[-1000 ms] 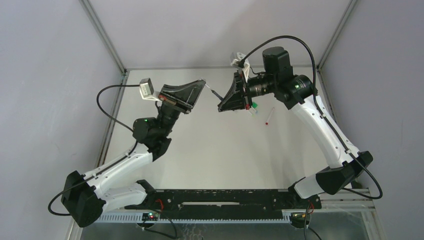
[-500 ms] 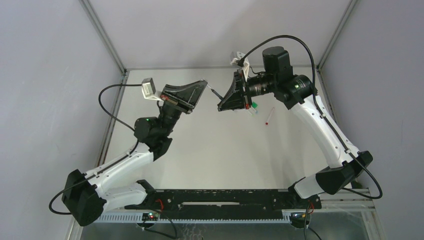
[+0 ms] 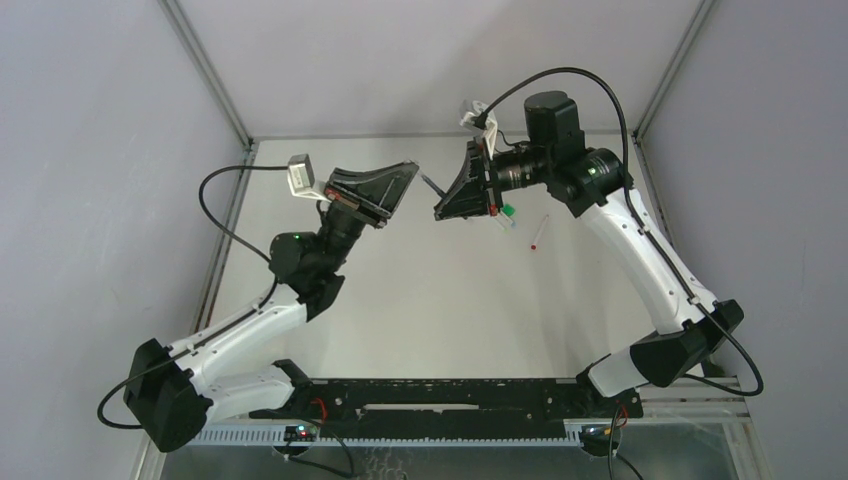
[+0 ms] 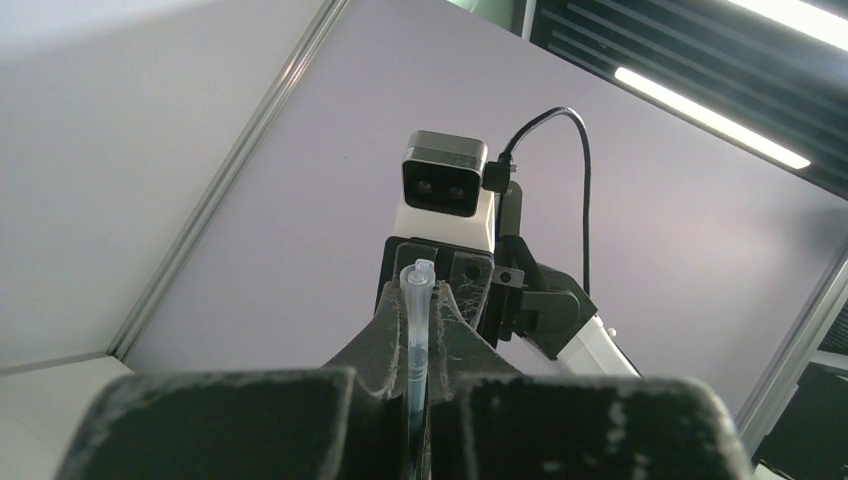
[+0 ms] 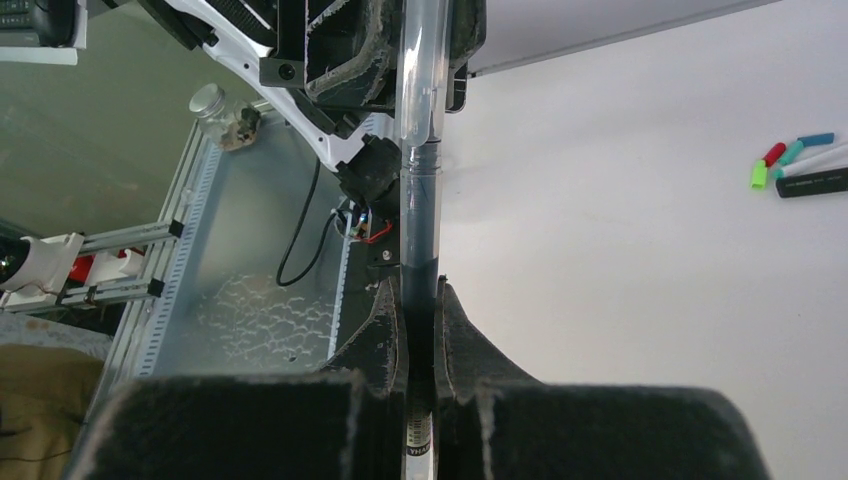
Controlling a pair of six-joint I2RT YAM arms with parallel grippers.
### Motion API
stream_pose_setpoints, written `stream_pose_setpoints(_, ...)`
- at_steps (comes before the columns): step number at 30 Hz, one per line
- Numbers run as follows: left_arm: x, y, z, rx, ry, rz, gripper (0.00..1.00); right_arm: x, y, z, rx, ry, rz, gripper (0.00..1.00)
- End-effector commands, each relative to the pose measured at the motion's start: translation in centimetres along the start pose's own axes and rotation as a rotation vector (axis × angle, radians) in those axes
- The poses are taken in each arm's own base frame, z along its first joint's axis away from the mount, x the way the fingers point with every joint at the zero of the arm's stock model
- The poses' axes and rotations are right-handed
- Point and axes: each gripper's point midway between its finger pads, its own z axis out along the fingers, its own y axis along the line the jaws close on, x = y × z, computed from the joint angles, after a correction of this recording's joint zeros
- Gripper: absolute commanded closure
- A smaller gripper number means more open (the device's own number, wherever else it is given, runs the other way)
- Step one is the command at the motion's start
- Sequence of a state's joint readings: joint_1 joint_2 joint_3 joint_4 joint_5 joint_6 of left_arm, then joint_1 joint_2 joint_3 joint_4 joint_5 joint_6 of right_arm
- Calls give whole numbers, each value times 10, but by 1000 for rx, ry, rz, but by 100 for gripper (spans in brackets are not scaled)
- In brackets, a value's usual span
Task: Insert the pens into the pen caps
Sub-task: Insert the pen cap onto the pen, then press the pen cap onto the pen.
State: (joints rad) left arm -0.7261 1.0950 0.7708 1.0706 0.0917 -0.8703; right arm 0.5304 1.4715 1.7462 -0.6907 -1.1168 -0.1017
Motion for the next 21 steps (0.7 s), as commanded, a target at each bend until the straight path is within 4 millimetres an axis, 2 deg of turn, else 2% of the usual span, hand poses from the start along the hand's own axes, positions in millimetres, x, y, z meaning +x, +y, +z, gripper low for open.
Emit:
stream_pose_setpoints(1,18,-10,4,37,115,25,100,-24,8,-5,-3,-43,-60,100)
stream_pose_setpoints(10,45,4,-3,-16,231,-34,100,-25,6,-6,20,-41,-89,100)
stream_pose_setpoints(21,53,-6,-18,20,267,-115,100,-37,5,-8,14,-70,-76,100)
